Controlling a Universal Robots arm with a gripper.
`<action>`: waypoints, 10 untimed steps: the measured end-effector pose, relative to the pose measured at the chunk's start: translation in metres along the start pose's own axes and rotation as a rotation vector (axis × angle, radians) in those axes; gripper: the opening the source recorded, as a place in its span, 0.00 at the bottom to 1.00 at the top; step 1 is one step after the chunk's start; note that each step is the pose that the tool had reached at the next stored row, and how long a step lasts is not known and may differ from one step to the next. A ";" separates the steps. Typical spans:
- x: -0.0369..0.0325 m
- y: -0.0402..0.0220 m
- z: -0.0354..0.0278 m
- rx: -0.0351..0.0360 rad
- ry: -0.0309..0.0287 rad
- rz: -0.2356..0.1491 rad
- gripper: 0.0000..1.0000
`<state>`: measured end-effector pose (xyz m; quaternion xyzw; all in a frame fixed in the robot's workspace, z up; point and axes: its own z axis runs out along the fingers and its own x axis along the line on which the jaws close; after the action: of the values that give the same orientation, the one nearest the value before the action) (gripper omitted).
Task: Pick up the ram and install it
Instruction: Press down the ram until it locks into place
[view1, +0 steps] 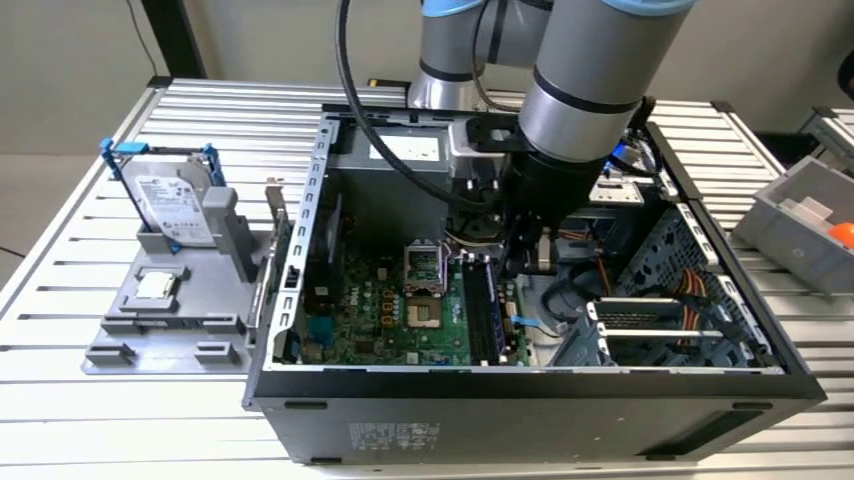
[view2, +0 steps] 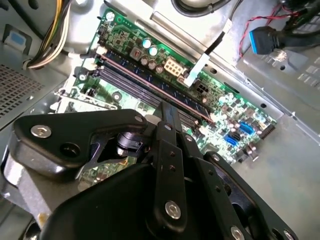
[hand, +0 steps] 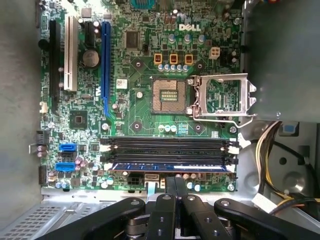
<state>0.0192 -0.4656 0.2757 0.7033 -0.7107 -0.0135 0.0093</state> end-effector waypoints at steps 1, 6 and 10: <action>0.0000 0.0001 -0.0022 -0.0007 -0.0001 0.000 0.00; 0.0000 0.0003 -0.0092 -0.0038 0.0002 0.000 0.00; -0.0001 0.0003 -0.0092 -0.0054 -0.0001 0.000 0.00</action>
<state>0.0192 -0.4655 0.2849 0.7033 -0.7106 -0.0155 0.0112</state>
